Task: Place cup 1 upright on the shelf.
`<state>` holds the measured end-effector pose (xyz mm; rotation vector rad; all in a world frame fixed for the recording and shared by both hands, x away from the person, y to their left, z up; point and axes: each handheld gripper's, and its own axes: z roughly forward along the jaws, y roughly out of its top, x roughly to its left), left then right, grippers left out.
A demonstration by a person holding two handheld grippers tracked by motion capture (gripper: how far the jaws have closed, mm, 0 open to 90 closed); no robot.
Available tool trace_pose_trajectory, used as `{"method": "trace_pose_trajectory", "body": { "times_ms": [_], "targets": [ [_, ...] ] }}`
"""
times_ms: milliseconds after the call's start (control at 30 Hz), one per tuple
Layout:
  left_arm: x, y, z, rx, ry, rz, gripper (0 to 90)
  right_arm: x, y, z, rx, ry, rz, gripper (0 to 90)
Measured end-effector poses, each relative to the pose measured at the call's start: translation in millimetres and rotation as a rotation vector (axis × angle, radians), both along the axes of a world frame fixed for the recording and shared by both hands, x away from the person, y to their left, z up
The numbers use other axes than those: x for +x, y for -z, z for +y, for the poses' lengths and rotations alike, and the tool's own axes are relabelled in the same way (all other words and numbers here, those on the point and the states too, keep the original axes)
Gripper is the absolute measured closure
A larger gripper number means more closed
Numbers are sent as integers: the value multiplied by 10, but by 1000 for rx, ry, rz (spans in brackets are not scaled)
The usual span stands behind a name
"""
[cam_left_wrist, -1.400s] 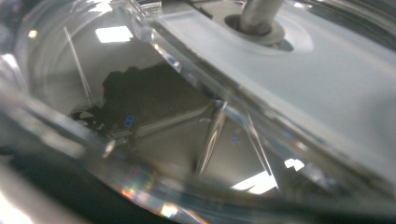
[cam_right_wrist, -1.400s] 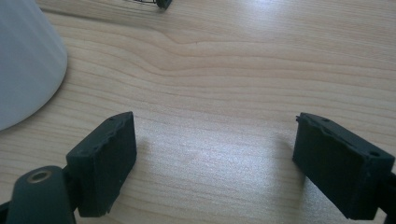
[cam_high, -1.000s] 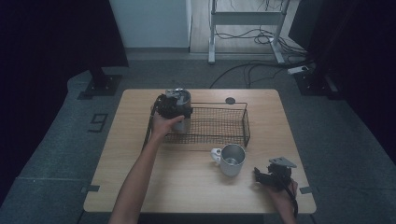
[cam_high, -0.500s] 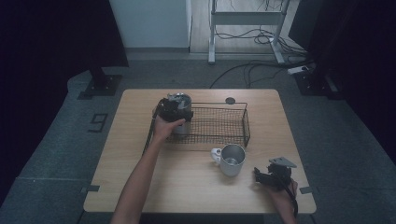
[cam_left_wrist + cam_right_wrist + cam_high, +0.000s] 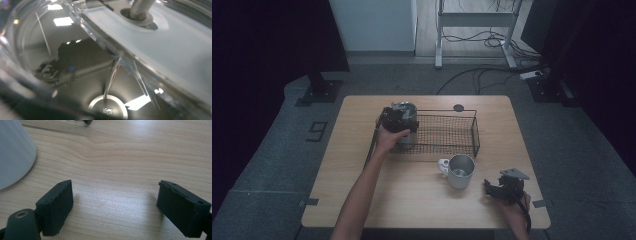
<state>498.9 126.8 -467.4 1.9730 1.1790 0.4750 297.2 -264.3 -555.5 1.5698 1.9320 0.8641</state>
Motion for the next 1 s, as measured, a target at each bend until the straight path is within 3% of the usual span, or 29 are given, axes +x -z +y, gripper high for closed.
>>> {"method": "trace_pose_trajectory", "body": {
  "times_ms": [700,800,1000],
  "targets": [
    [-143,-37,55,12,7,16,0,0,1,2,2,-4,-2,135],
    [-180,-40,41,28,5,0,0,0,1,3,2,-4,-2,135],
    [-214,-73,70,21,-6,-9,0,0,1,3,2,-5,-2,135]
  ]
}}
